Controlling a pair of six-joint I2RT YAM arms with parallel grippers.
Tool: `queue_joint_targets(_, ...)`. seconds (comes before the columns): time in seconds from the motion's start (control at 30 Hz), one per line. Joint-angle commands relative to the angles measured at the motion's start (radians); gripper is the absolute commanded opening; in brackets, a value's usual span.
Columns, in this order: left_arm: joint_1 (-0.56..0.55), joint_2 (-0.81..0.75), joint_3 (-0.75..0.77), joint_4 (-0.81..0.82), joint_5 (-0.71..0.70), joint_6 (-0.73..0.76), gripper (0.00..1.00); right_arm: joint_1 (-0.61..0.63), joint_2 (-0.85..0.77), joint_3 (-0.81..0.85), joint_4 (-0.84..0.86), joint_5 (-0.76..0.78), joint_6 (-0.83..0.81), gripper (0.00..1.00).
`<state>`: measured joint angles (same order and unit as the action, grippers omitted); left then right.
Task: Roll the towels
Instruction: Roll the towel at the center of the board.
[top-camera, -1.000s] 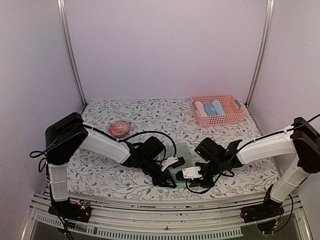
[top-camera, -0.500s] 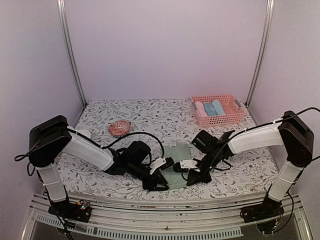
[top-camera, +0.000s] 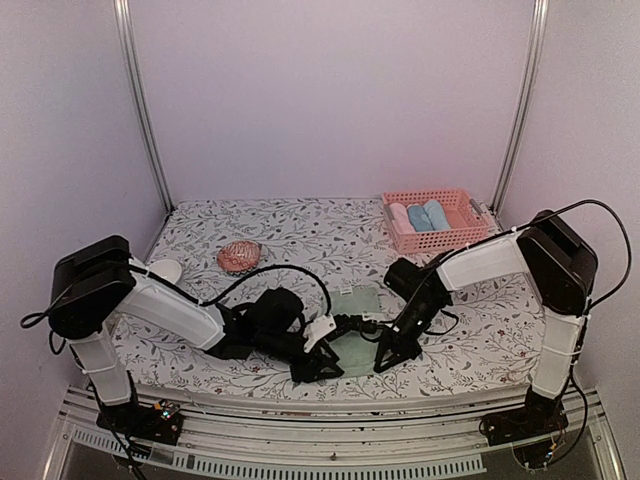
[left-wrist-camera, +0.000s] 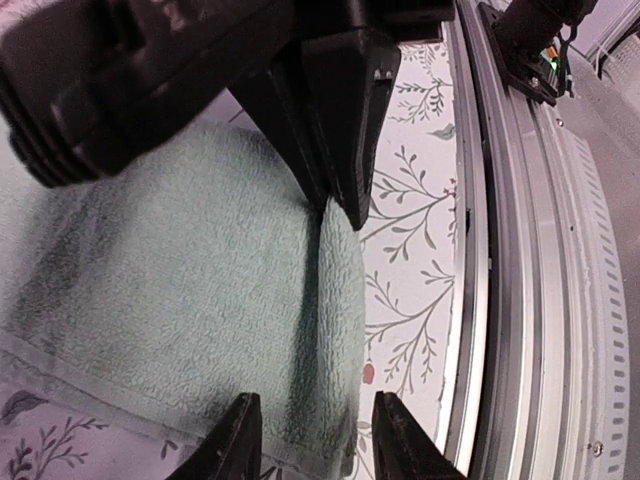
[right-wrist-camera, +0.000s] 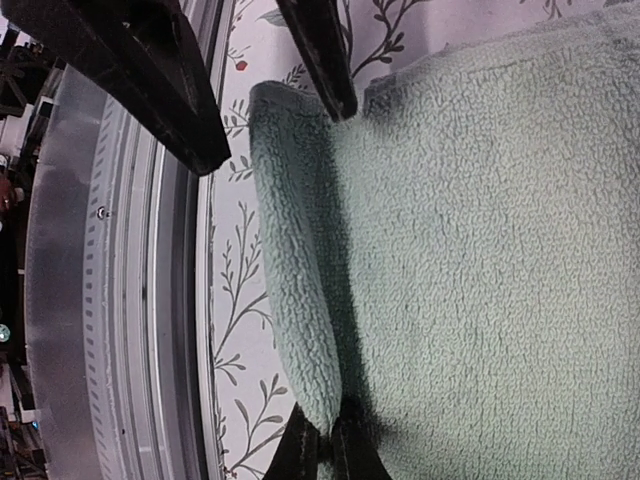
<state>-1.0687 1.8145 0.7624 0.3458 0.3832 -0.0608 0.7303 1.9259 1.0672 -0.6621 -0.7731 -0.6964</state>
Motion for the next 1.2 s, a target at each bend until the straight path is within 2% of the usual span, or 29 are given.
queue_joint_targets(0.0, -0.028, -0.089, -0.021, 0.000, -0.152, 0.036, 0.41, -0.028, 0.067, 0.036, -0.093, -0.063, -0.012, 0.04)
queue_joint_targets(0.17, -0.098, -0.125, 0.034, -0.117, -0.228, 0.120, 0.38, -0.058, 0.137, 0.092, -0.165, -0.121, -0.015, 0.04)
queue_joint_targets(0.33, -0.137, -0.028, 0.161, -0.285, -0.226, 0.212, 0.26, -0.077, 0.203, 0.135, -0.220, -0.158, -0.018, 0.04)
queue_joint_targets(0.4, -0.146, 0.003, 0.189, -0.313, -0.247, 0.232, 0.27, -0.078, 0.207, 0.134, -0.221, -0.154, -0.018, 0.04)
queue_joint_targets(0.53, -0.149, 0.035, 0.213, -0.317, -0.316, 0.239, 0.40, -0.077, 0.205, 0.123, -0.217, -0.141, -0.020, 0.04)
queue_joint_targets(0.6, -0.149, 0.065, 0.237, -0.320, -0.363, 0.245, 0.39, -0.078, 0.203, 0.119, -0.214, -0.134, -0.020, 0.04)
queue_joint_targets(0.73, -0.147, 0.089, 0.254, -0.317, -0.362, 0.251, 0.34, -0.078, 0.205, 0.124, -0.214, -0.137, -0.020, 0.04)
queue_joint_targets(0.8, -0.146, 0.101, 0.260, -0.320, -0.357, 0.254, 0.30, -0.078, 0.206, 0.125, -0.214, -0.134, -0.019, 0.04)
queue_joint_targets(0.9, -0.135, 0.108, 0.258, -0.321, -0.331, 0.246, 0.13, -0.078, 0.209, 0.123, -0.218, -0.130, -0.018, 0.04)
queue_joint_targets(0.93, -0.127, 0.105, 0.252, -0.316, -0.304, 0.241, 0.11, -0.078, 0.210, 0.122, -0.218, -0.129, -0.018, 0.04)
queue_joint_targets(1.17, -0.053, 0.075, 0.227, -0.311, -0.071, 0.190, 0.03, -0.078, 0.210, 0.130, -0.279, -0.138, -0.036, 0.04)
